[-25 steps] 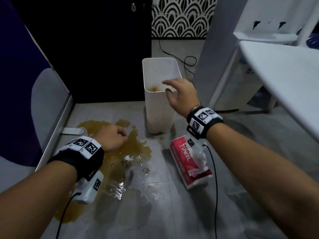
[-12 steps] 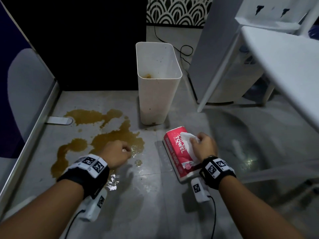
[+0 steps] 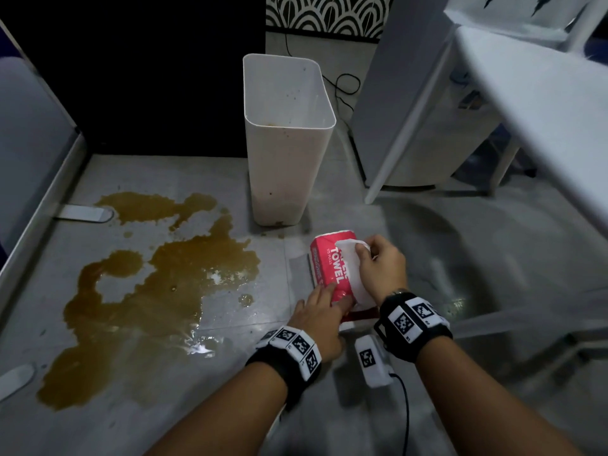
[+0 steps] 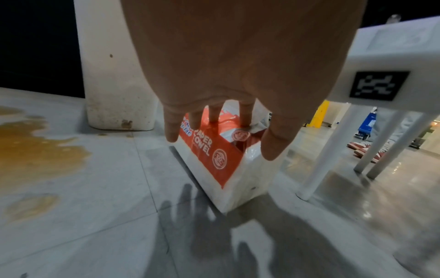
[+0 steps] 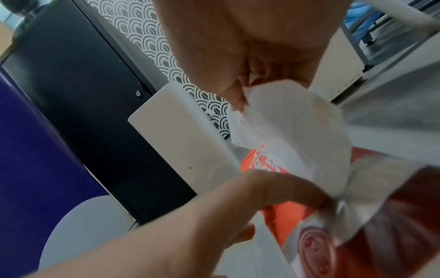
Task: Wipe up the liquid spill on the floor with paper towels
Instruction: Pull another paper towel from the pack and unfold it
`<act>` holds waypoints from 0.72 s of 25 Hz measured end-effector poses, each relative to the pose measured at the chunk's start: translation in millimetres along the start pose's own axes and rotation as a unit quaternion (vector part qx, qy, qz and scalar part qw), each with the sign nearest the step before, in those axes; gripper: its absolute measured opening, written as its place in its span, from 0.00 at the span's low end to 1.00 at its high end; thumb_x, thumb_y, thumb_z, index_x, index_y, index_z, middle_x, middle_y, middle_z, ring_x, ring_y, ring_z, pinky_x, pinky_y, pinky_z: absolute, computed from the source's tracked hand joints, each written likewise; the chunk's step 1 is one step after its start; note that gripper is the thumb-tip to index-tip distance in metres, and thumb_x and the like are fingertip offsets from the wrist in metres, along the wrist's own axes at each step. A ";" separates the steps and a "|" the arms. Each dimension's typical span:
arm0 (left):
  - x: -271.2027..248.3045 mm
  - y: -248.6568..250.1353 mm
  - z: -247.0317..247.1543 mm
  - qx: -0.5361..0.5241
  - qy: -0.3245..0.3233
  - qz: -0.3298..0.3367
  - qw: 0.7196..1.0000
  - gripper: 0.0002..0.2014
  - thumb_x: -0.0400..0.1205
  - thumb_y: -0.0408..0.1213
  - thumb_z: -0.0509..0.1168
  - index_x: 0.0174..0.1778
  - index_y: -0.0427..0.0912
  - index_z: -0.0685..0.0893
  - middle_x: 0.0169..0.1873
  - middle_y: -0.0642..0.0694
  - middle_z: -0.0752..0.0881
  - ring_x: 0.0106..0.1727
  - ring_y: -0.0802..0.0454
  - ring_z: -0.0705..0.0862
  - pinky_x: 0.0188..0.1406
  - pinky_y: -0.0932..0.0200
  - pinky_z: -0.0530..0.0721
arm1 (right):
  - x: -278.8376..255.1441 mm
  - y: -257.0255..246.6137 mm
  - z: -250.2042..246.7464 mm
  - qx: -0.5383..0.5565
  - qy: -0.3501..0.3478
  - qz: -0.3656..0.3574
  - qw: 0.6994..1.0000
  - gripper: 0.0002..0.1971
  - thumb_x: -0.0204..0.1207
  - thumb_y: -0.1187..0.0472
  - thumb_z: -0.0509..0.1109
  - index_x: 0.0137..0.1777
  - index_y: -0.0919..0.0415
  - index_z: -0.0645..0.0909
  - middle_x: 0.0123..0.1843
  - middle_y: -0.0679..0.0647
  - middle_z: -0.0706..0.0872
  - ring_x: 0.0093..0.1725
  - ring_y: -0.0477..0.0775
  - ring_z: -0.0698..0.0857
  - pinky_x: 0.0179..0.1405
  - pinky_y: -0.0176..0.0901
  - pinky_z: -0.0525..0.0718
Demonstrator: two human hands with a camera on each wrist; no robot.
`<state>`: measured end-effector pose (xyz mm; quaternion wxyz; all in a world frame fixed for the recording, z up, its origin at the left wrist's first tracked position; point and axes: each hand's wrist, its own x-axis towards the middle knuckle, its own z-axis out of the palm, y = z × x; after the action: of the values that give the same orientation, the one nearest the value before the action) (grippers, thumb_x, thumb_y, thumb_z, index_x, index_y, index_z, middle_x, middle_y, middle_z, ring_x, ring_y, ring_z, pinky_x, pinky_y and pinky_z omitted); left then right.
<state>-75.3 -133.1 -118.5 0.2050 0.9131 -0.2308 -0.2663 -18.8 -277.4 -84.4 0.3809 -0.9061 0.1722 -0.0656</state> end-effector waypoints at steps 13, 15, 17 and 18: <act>28.7 10.4 -1.1 -0.338 0.115 -0.076 0.931 0.74 0.52 0.50 0.85 0.81 0.67 0.33 0.84 0.54 0.45 0.82 0.42 0.59 0.76 0.44 0.73 | 6.7 3.7 -28.6 0.151 -0.088 -0.017 0.984 0.08 0.88 0.59 0.61 0.45 0.56 0.74 0.41 0.50 0.82 0.41 0.47 0.80 0.44 0.44 0.80; 34.3 6.8 7.5 -0.361 0.094 -0.099 0.922 0.73 0.52 0.43 0.83 0.82 0.68 0.36 0.83 0.47 0.52 0.77 0.42 0.69 0.69 0.49 0.81 | 10.8 8.8 -23.1 0.089 -0.066 -0.022 0.994 0.08 0.87 0.58 0.60 0.44 0.54 0.73 0.39 0.48 0.81 0.40 0.49 0.80 0.44 0.48 0.80; 40.7 5.9 17.5 -0.367 0.069 -0.108 0.921 0.70 0.51 0.44 0.82 0.82 0.69 0.41 0.80 0.45 0.62 0.72 0.43 0.76 0.66 0.46 0.84 | 10.2 14.7 -14.6 0.014 -0.066 -0.016 0.998 0.05 0.85 0.55 0.61 0.47 0.51 0.73 0.41 0.48 0.82 0.43 0.51 0.83 0.42 0.45 0.77; 42.6 7.5 19.9 -0.363 0.065 -0.108 0.923 0.67 0.53 0.46 0.82 0.82 0.69 0.44 0.78 0.46 0.65 0.70 0.43 0.77 0.66 0.45 0.84 | 8.6 17.8 -10.8 -0.009 -0.065 -0.012 0.998 0.04 0.85 0.53 0.63 0.49 0.50 0.74 0.44 0.48 0.83 0.45 0.52 0.85 0.41 0.43 0.75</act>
<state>-57.2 -166.8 -146.9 0.5069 0.8109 -0.0041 -0.2924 -18.1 -299.2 -89.6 0.3824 -0.9138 0.1368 -0.0091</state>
